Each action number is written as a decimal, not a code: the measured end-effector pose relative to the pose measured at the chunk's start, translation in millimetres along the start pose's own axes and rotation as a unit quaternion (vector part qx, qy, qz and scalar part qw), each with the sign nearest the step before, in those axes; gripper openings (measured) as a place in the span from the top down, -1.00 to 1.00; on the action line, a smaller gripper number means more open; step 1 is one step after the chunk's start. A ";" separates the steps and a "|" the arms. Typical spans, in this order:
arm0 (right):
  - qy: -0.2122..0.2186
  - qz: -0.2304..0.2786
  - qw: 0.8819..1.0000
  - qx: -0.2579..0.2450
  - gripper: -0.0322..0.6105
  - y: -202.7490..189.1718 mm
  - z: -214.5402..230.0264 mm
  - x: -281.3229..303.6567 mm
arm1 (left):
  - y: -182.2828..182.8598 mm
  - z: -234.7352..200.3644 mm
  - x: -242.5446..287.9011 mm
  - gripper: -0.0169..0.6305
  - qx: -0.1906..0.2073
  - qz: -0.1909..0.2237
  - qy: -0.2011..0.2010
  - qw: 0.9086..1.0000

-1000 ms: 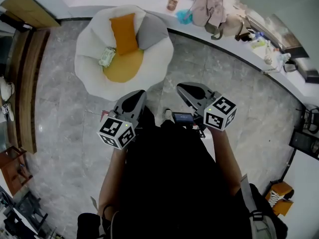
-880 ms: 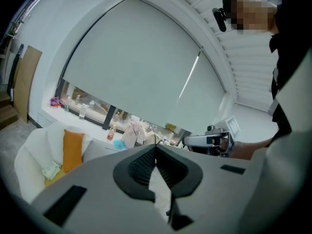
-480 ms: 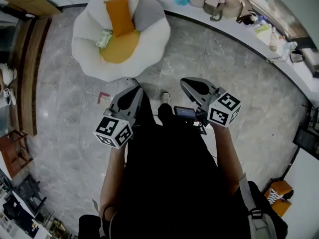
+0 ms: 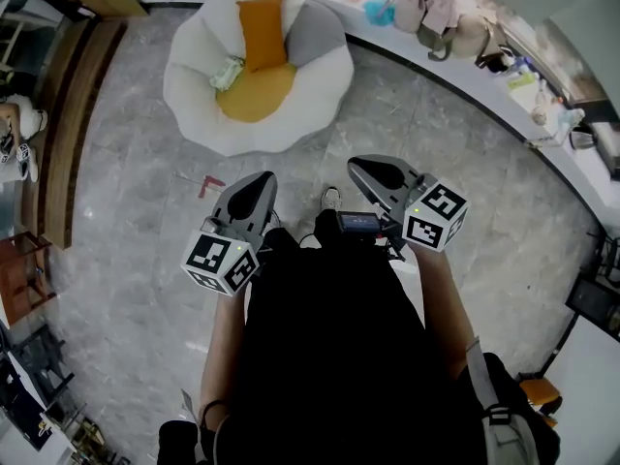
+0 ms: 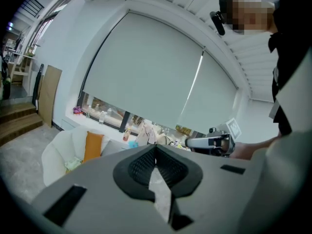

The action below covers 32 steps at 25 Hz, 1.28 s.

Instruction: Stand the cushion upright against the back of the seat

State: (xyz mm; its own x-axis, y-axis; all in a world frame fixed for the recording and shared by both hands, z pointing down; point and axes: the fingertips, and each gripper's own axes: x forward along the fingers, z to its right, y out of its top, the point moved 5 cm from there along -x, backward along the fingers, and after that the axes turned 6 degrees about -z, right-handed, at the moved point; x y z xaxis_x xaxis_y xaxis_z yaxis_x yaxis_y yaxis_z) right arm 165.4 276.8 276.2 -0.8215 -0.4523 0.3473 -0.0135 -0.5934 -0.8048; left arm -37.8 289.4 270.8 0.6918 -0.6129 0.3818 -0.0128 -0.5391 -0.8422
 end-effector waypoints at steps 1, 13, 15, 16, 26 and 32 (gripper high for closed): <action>0.005 0.000 1.000 -0.001 0.85 1.2 -10.6 7.6 | 3.1 -2.0 -7.8 0.91 0.006 0.002 -0.004 1.000; 0.000 0.000 0.999 -0.043 0.85 0.9 -111.2 78.4 | -7.2 -45.6 -98.2 0.91 0.047 -0.007 -0.053 0.997; -0.009 0.003 0.999 -0.046 0.85 -2.3 -121.6 86.7 | -10.8 -54.4 -107.0 0.91 0.050 -0.010 -0.063 0.997; -0.013 0.005 0.999 -0.045 0.85 -4.0 -126.2 90.5 | -12.8 -59.1 -110.2 0.91 0.054 -0.013 -0.068 0.996; -0.064 0.021 0.997 -0.024 0.85 -21.0 -154.6 94.1 | -23.3 -77.5 -124.0 0.91 0.074 -0.036 -0.120 0.989; -0.082 0.022 0.996 -0.020 0.85 -22.8 -160.8 91.1 | -25.1 -77.3 -123.8 0.91 0.075 -0.044 -0.140 0.986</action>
State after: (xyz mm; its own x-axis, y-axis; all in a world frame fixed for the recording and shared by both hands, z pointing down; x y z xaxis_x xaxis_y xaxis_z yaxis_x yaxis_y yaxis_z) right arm -0.7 356.1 248.8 -0.7177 -0.5817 0.3827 -0.0047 -0.5455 -0.8381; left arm -179.0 334.1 274.1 0.8576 -0.3737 0.3533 0.1483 -0.4782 -0.8657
